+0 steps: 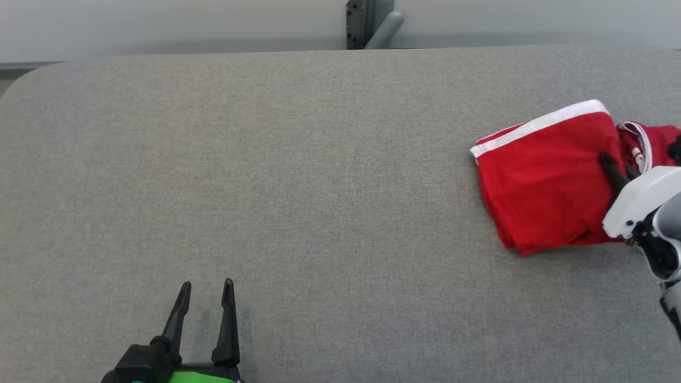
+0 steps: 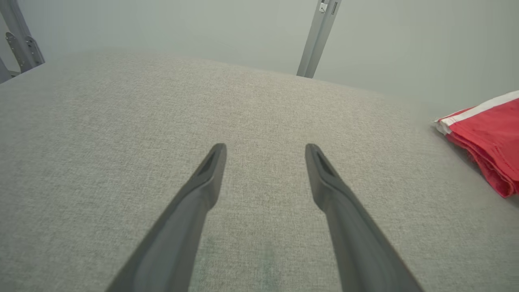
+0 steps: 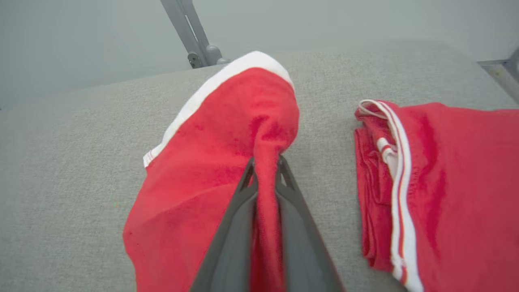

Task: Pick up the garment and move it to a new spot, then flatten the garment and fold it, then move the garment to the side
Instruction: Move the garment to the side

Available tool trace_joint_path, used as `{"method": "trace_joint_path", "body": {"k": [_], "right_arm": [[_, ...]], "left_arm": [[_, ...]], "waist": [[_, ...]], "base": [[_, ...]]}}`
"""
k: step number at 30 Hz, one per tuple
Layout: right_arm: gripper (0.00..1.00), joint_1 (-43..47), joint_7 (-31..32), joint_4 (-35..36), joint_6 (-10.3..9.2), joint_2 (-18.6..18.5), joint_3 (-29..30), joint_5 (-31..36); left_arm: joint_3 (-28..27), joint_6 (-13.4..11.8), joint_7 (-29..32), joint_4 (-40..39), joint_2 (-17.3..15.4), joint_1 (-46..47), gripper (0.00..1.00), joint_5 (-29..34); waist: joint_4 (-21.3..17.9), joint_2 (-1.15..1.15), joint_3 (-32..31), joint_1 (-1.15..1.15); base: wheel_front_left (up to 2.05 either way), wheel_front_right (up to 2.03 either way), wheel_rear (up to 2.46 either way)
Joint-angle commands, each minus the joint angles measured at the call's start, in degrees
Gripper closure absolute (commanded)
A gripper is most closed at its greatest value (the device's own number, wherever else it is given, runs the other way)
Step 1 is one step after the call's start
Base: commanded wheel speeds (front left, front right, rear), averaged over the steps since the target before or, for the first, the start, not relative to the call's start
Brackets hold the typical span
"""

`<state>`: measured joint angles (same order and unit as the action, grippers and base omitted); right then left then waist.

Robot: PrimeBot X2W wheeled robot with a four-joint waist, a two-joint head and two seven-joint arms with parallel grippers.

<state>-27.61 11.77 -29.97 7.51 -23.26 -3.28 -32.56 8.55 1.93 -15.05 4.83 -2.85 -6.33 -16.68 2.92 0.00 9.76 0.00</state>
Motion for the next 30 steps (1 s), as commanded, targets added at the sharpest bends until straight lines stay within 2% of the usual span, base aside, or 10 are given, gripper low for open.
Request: {"method": "trace_joint_path", "body": {"k": [1, 4, 8, 15, 21, 30], "right_arm": [[1.00, 0.5, 0.9, 1.0, -0.05, -1.0, 0.5, -0.4], [1.00, 0.0, 4.4, 3.9, -0.04, -3.7, 1.9, 0.6], [1.00, -1.9, 8.3, 6.5, -0.04, -5.3, 3.5, 2.0], [1.00, -5.8, 12.7, 8.4, -0.04, -5.2, 5.4, 4.2], [1.00, -7.8, 14.2, 8.7, -0.04, -4.6, 6.7, 5.0], [1.00, -9.0, 15.4, 7.0, -0.04, -6.3, 10.3, 5.1]], "left_arm": [[-0.1, -0.1, -0.1, -0.2, -0.1, 0.8, 0.00, 0.1], [-0.1, 0.2, -0.1, -0.2, -0.1, 1.4, 0.00, 0.6], [-0.2, 0.6, -0.1, 0.1, -0.1, 1.8, 0.00, 1.1], [-0.5, 1.4, -0.1, 0.3, -0.1, 2.8, 0.00, 1.7], [-0.9, 1.6, -0.1, 0.3, -0.1, 3.1, 0.00, 2.2], [-2.0, 2.1, -0.1, 0.1, -0.1, 3.2, 0.00, 3.4]], "waist": [[-3.4, 0.00, -0.4, 0.00], [-5.0, 0.00, -0.1, 0.00], [-6.3, 0.00, 0.6, 0.00], [-6.4, 0.00, 2.1, 0.00], [-5.3, 0.00, 3.1, 0.00], [-4.8, 0.00, 4.6, 0.00]], "base": [[0.00, 0.00, 0.00], [0.00, 0.00, 0.00], [0.00, 0.00, 0.00], [0.00, 0.00, 0.00], [0.00, 0.00, 0.00], [0.00, 0.00, 0.00]]}}
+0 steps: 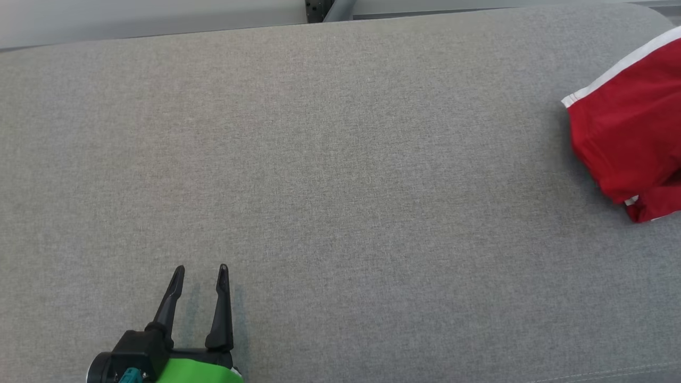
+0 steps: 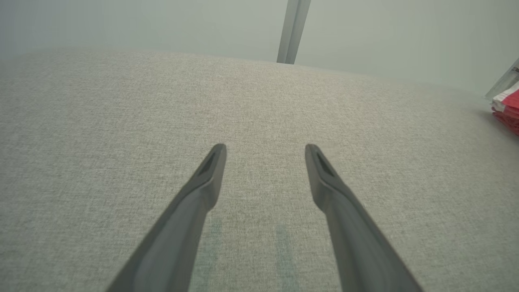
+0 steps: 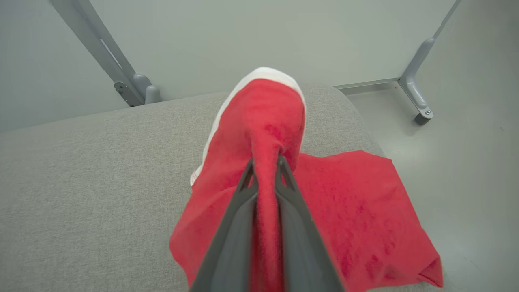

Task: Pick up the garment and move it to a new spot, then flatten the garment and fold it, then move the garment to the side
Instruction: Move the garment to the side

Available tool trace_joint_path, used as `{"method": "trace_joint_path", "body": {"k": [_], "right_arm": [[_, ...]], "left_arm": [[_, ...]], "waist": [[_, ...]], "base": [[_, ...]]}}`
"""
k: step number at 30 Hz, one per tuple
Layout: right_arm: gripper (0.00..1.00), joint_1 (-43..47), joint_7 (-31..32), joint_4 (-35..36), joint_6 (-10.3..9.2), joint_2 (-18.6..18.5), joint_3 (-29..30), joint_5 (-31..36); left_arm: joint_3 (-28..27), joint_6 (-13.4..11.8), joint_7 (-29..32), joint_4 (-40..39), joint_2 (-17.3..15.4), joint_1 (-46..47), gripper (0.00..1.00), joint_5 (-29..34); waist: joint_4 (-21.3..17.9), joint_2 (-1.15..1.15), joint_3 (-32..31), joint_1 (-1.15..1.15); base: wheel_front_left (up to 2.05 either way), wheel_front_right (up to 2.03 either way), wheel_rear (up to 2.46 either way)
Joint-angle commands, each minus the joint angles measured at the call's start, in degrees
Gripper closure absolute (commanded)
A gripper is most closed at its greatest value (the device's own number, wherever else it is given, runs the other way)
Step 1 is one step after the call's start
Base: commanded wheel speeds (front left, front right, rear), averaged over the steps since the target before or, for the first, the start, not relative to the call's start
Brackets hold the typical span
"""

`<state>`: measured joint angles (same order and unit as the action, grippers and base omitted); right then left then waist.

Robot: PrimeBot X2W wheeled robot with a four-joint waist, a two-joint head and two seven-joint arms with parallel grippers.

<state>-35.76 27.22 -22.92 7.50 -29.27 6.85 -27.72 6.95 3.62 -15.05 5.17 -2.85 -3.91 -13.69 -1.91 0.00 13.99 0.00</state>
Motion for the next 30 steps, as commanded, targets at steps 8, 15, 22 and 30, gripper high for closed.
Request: {"method": "trace_joint_path", "body": {"k": [8, 15, 22, 30], "right_arm": [[1.00, -2.3, -1.8, -5.2, -0.04, -4.0, 1.6, 6.0], [1.00, -2.6, -9.2, -13.3, -0.04, -4.2, 5.7, 12.4], [0.00, -4.8, -19.6, -22.1, -0.04, -2.0, 12.5, 21.0], [0.00, -8.3, -30.0, -28.0, -0.04, 1.4, 18.8, 30.0]], "left_arm": [[-1.7, 1.6, -0.1, -0.6, -0.1, 2.4, 0.00, 3.1], [-2.1, 2.2, -0.1, -1.0, -0.1, 2.6, 0.00, 4.4], [-2.4, 2.4, -0.1, -1.7, -0.2, 2.2, 0.00, 5.4], [-2.8, 2.7, -0.1, -1.5, -0.2, 2.1, 0.00, 5.9]], "waist": [[0.3, 0.00, 3.8, 0.00], [1.4, 0.00, 5.8, 0.00], [1.4, 0.00, 7.9, 0.00], [0.6, 0.00, 7.5, 0.00]], "base": [[0.00, 0.00, 0.00], [0.00, 0.00, 0.00], [0.00, 0.00, 0.00], [0.00, 0.00, 0.00]]}}
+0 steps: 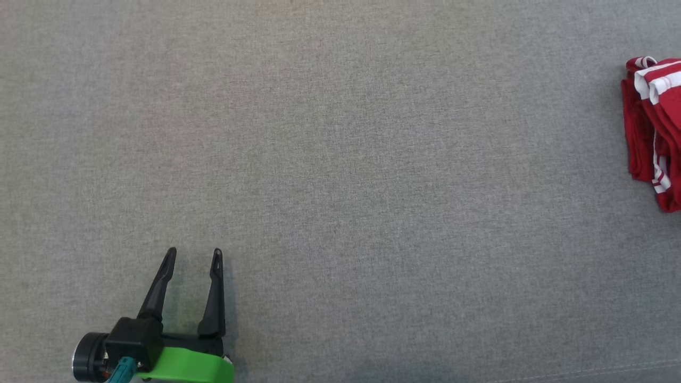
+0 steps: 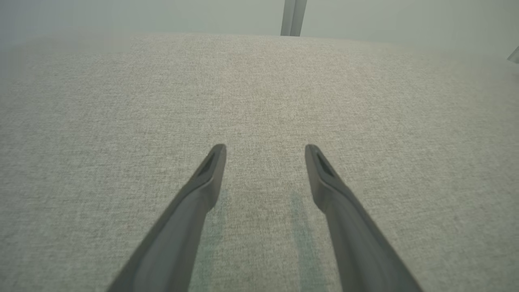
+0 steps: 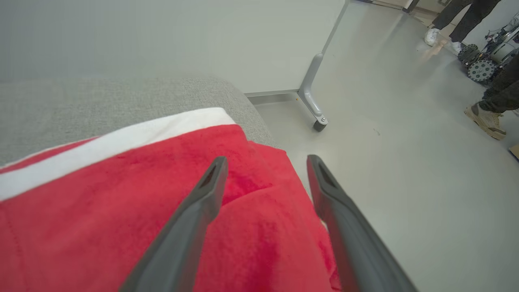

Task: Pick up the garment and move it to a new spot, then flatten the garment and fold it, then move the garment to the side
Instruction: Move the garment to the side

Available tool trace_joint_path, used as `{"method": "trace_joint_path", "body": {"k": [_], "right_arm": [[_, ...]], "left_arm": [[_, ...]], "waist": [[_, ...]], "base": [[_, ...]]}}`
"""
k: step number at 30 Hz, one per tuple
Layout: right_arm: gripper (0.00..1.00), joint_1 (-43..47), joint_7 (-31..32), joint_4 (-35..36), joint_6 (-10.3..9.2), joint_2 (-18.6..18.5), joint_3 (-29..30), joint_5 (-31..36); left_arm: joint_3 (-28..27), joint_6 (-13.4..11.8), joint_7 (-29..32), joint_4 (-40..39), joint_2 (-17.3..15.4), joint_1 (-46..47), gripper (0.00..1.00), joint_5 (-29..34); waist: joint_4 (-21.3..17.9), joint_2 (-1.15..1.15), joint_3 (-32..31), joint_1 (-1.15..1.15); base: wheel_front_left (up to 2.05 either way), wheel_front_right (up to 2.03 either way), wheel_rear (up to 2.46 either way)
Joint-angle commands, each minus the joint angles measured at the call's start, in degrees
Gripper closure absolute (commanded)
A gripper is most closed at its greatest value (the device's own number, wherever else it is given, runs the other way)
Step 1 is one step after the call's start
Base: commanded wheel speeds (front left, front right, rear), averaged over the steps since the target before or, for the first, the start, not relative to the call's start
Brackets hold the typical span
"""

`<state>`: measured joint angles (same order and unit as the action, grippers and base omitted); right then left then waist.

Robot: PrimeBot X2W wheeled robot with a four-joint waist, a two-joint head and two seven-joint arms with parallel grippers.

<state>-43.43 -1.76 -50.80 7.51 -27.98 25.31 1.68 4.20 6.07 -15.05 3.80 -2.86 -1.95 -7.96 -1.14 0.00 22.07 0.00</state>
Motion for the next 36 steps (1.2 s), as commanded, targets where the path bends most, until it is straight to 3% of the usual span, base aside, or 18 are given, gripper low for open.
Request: {"method": "trace_joint_path", "body": {"k": [1, 3, 8, 13, 18, 26, 36], "right_arm": [[0.00, -0.8, -2.8, -0.2, -0.05, 0.5, 0.8, 0.9], [0.00, -0.5, -7.9, 0.4, -0.05, 1.5, 1.5, 0.7], [0.00, 2.2, -11.8, 3.8, -0.05, 3.6, 0.8, -2.1], [0.00, 9.9, -13.1, 13.9, -0.05, 7.2, -3.7, -8.0], [0.00, 23.4, -13.3, 26.6, -0.06, 11.3, -9.7, -15.7], [0.00, 37.1, -13.4, 35.6, -0.04, 16.7, -15.3, -14.9], [0.00, 44.8, -13.4, 39.9, -0.05, 22.2, -18.2, -8.9]], "left_arm": [[-0.2, 0.2, -0.1, 0.0, -0.2, 0.0, 0.00, 0.0], [-0.2, 0.2, -0.1, 0.5, -0.2, -0.8, 0.00, -0.9], [0.3, -0.7, -0.1, 1.2, -0.1, -2.1, 0.00, -2.8], [0.8, -2.1, -0.1, 2.1, -0.1, -4.4, 0.00, -5.1], [0.0, -2.6, -0.1, 2.7, -0.1, -6.1, 0.00, -6.7], [-1.2, -1.9, -0.1, 4.5, -0.1, -6.9, 0.00, -6.9], [-1.6, -1.3, -0.1, 7.1, -0.1, -5.6, 0.00, -7.2]], "waist": [[-0.1, 0.00, -1.1, 0.00], [-0.2, 0.00, -3.4, 0.00], [-0.4, 0.00, -7.4, 0.00], [-1.0, 0.00, -12.4, 0.00], [-1.1, 0.00, -17.2, 0.00], [0.3, 0.00, -21.3, 0.00], [1.8, 0.00, -22.6, 0.00]], "base": [[0.00, 0.00, 0.00], [0.00, 0.00, 0.00], [0.00, 0.00, 0.00], [0.00, 0.00, 0.00], [0.00, 0.00, 0.00], [0.00, 0.00, 0.00], [0.00, 0.00, 0.00]]}}
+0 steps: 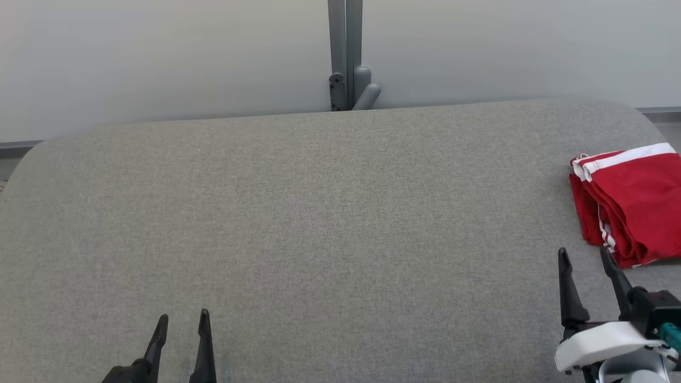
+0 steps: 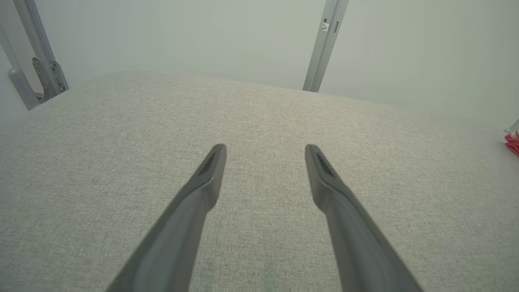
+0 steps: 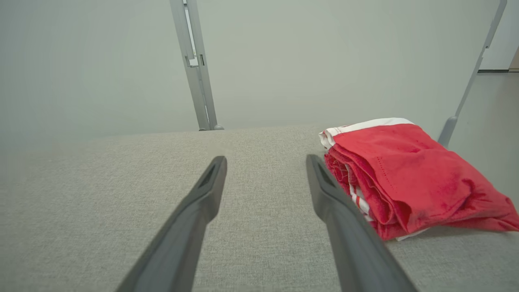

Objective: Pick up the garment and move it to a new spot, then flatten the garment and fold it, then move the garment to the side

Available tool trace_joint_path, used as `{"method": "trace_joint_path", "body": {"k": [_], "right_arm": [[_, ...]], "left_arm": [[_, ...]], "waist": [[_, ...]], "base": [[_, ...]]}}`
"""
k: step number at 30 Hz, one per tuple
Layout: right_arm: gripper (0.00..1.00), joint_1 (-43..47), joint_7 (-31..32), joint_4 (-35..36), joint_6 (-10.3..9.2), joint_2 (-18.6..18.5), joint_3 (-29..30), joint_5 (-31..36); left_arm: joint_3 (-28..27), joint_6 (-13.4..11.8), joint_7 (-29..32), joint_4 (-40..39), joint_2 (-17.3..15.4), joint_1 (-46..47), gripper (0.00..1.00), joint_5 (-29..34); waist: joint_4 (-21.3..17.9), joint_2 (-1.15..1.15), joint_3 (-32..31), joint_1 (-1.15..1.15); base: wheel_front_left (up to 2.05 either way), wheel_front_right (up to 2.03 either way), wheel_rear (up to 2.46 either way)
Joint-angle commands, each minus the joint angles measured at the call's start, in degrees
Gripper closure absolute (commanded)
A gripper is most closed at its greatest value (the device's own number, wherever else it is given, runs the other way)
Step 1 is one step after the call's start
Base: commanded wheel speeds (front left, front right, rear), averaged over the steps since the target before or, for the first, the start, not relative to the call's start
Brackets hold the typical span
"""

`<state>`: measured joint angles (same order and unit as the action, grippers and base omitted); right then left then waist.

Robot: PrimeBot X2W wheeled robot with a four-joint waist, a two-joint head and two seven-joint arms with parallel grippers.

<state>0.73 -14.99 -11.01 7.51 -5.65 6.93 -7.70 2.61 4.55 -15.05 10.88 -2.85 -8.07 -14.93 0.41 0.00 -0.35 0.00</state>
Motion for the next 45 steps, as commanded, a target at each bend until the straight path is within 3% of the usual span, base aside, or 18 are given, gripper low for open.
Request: {"method": "trace_joint_path", "body": {"k": [1, 15, 45], "right_arm": [[0.00, 1.2, -0.2, 0.2, -0.05, 0.2, 0.2, 1.5], [0.00, 5.9, -0.2, 5.3, -0.05, 2.6, 1.7, 8.5], [0.00, 4.3, -0.2, 4.7, -0.05, 2.7, 1.7, 6.8]], "left_arm": [[0.1, 0.3, -0.1, 0.3, -0.1, 0.6, 0.00, -0.3], [0.5, 1.5, -0.1, 2.2, -0.1, 0.9, 0.00, -1.3], [0.5, 1.6, -0.1, 2.3, -0.1, 1.3, 0.00, -1.1]], "waist": [[0.3, 0.00, -0.2, 0.00], [0.8, 0.00, -0.2, 0.00], [1.1, 0.00, -0.2, 0.00]], "base": [[0.00, 0.00, 0.00], [0.00, 0.00, 0.00], [0.00, 0.00, 0.00]]}}
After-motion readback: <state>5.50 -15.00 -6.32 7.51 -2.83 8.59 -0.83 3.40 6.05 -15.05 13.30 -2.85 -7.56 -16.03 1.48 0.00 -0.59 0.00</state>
